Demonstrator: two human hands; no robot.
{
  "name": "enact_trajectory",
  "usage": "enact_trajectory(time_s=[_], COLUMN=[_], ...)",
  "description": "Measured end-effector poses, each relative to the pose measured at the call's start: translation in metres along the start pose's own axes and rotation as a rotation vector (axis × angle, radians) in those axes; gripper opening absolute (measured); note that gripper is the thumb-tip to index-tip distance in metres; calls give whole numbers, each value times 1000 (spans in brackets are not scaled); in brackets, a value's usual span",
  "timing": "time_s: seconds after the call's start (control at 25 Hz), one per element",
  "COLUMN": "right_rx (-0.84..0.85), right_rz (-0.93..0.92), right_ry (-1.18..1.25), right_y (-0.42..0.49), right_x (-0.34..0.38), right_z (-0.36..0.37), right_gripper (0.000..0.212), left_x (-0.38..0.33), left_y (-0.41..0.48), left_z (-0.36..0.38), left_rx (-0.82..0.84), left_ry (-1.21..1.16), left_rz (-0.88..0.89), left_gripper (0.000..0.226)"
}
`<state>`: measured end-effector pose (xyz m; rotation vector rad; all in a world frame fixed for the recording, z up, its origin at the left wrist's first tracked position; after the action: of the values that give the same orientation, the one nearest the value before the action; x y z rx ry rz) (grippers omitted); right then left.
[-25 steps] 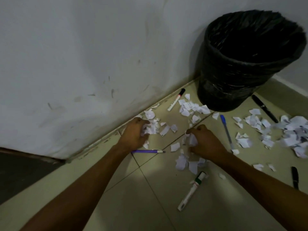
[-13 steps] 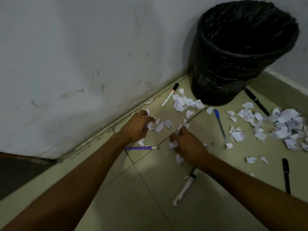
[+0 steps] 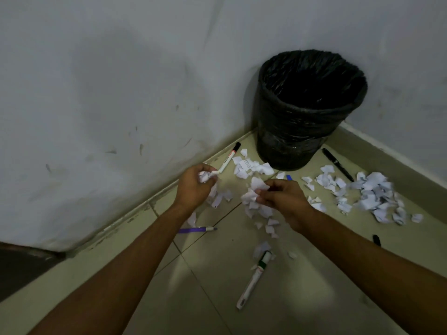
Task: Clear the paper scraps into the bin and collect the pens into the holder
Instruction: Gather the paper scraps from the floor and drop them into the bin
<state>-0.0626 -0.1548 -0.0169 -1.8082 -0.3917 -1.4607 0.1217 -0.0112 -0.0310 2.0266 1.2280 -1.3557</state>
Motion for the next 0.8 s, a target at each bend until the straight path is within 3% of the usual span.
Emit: enact_trajectory(time_s=[0.08, 0.16, 0.28, 0.36, 0.44, 0.56, 0.68, 0.8], right_rx=[0, -39, -273, -442, -536, -543, -428, -261], right_rz=[-93, -252, -524, -628, -601, -513, -390, -312], right_ry=[54, 98, 80, -58, -265, -445, -513, -542], right_y=[-8, -11, 12, 34, 56, 84, 111, 121], right_x=[34, 82, 161, 202, 220, 223, 218, 211], right_z=[-3, -11, -45, -73, -92, -101, -110, -116], right_gripper=[22, 21, 14, 15, 17, 19, 18, 32], left_x=[-39, -95, -185, -228, -253, -271, -276, -277], left_y=[-4, -1, 19, 47, 72, 96, 106, 105], left_z=[4, 10, 23, 43, 66, 91, 101, 105], left_rx=[10, 35, 67, 74, 100, 90, 208, 379], left_ry=[-154, -299, -383, -343, -284, -170, -17, -22], left_rz=[-27, 53, 261, 274, 170, 87, 4, -107], left_gripper=[10, 9, 8, 10, 11, 8, 3, 20])
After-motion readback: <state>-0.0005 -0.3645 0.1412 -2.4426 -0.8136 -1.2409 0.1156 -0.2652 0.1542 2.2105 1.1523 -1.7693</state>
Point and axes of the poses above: each hand's wrist, its own y-axis towards the middle knuckle, its own z-axis out of the palm, x = y × z, the point moved 3 cm from there along y, towards the middle knuckle, and after that the axes turned 8 degrees about -z, right-handed, at the moved point
